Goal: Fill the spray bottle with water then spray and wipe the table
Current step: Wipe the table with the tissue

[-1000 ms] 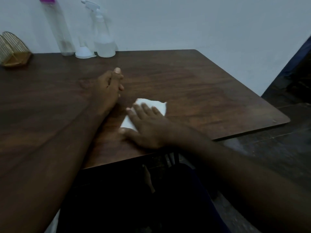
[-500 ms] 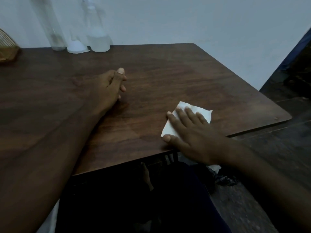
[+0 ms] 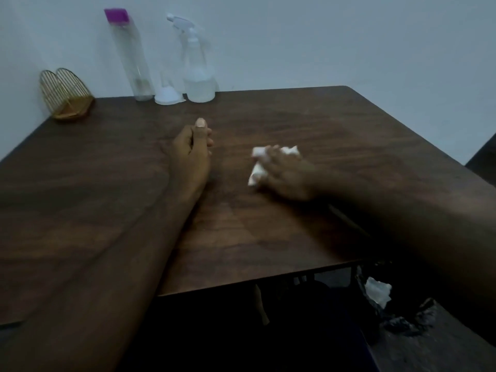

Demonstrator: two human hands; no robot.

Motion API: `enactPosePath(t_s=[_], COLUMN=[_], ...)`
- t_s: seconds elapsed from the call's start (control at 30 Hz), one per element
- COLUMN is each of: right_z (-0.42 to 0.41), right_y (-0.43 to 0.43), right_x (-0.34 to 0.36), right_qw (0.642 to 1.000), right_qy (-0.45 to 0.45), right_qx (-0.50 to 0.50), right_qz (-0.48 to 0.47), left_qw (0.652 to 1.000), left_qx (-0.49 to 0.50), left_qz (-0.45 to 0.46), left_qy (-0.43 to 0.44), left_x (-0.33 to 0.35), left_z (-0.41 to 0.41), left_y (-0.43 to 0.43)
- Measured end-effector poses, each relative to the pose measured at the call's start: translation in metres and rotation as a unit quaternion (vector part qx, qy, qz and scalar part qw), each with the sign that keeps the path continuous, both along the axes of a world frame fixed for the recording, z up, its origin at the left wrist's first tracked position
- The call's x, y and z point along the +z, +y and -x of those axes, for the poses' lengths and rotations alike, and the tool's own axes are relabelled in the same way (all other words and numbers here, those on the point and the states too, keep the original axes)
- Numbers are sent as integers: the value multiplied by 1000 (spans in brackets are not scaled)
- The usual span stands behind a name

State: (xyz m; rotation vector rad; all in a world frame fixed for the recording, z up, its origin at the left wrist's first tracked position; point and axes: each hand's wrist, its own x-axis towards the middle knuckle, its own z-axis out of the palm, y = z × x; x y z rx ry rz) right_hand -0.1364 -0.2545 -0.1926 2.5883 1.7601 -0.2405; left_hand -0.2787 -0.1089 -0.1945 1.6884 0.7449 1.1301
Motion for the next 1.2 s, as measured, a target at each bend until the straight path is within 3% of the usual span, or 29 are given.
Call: enactPosePath(t_s=[0.07,0.13,0.23,0.3,0.33,0.43,0.47,0.63,0.77,0.9,1.07,1.13,1.2], right_z=[-37,-20,46,31,7,-52,-51,48,56,18,-62,-54,-19], right_y=[8,11,-5,-9,-4,15,23,36,53,92,99,94,92], right_x=[1,-6,-6,-2,0,5,1,-8,0,10,5,2,0], right_qw=[990,988,997,989,994,989,985,996,987,995,992,991,998], right_qy=[-23,-29,9,33,36,-13,-21,21,36,39,1,8,13], right_qx=[-139,-149,75,143,103,-150,-172,90,157,91,-127,-128,-40], right_qz=[1,15,9,-12,-23,7,29,22,8,26,20,37,41], left_qw=[1000,1000,999,999,998,998,998,995,988,993,996,996,996], left_qx=[-1,-4,-4,-1,0,-3,-6,36,79,66,35,29,34], left_qz=[2,8,32,43,46,44,44,47,42,47,44,40,24], left_qy=[3,3,-18,-31,-32,-39,-38,-83,-128,-90,-69,-70,-73], left_x=[1,0,-2,-2,-2,-2,-1,2,3,2,0,0,1], left_z=[-1,-3,-6,-5,-5,-4,-4,-3,3,1,-1,-3,-5], left_y=[0,1,6,8,8,6,5,12,17,17,16,17,18])
